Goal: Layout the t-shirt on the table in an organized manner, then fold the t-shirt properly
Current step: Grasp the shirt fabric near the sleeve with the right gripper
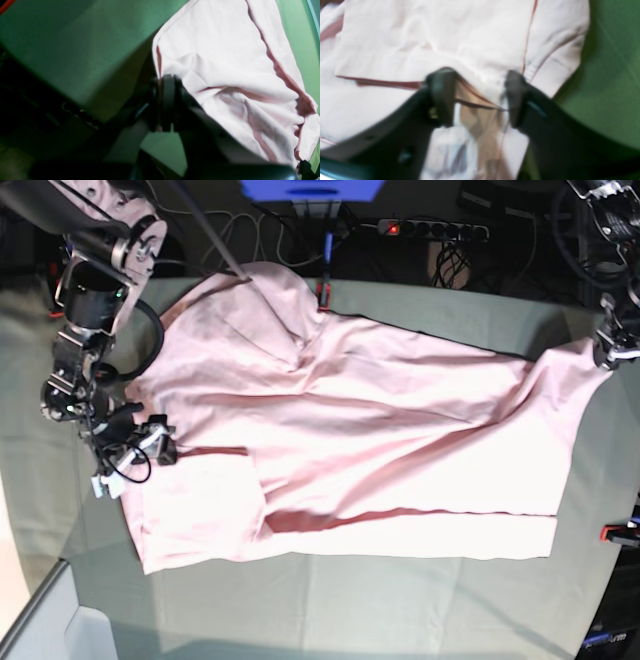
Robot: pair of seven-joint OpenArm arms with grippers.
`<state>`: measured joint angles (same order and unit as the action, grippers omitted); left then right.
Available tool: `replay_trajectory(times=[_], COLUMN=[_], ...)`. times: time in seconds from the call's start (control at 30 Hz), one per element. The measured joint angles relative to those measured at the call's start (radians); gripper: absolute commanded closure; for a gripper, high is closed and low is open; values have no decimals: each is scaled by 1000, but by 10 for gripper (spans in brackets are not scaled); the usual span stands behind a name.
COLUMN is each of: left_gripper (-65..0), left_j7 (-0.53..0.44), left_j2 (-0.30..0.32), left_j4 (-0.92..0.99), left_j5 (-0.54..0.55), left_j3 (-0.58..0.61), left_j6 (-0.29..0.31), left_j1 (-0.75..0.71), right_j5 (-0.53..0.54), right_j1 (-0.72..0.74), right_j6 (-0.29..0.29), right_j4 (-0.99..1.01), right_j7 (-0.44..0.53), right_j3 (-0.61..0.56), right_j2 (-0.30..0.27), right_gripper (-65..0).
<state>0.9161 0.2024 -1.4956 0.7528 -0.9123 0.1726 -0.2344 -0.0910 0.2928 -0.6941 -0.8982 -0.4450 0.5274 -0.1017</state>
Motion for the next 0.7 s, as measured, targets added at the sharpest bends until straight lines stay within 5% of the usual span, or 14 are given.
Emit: replay_trajectory(times=[0.13, 0.5, 0.7], left_gripper=[-2, -1, -1], left_j7=[0, 0, 0], left_j2=[0, 0, 0], left_j4=[0, 0, 0], left_j5=[0, 0, 0], left_j3=[0, 1, 2], left_j6=[0, 0, 0], left_j1=[0, 0, 0], right_j5=[-3, -10, -8], right_j1=[0, -4, 140], right_j6=[2, 1, 3], right_j4=[2, -124, -136], right_j7=[-8, -29, -28], right_j3=[0, 2, -2], right_j2=[0, 8, 33], right_gripper=[0, 0, 0])
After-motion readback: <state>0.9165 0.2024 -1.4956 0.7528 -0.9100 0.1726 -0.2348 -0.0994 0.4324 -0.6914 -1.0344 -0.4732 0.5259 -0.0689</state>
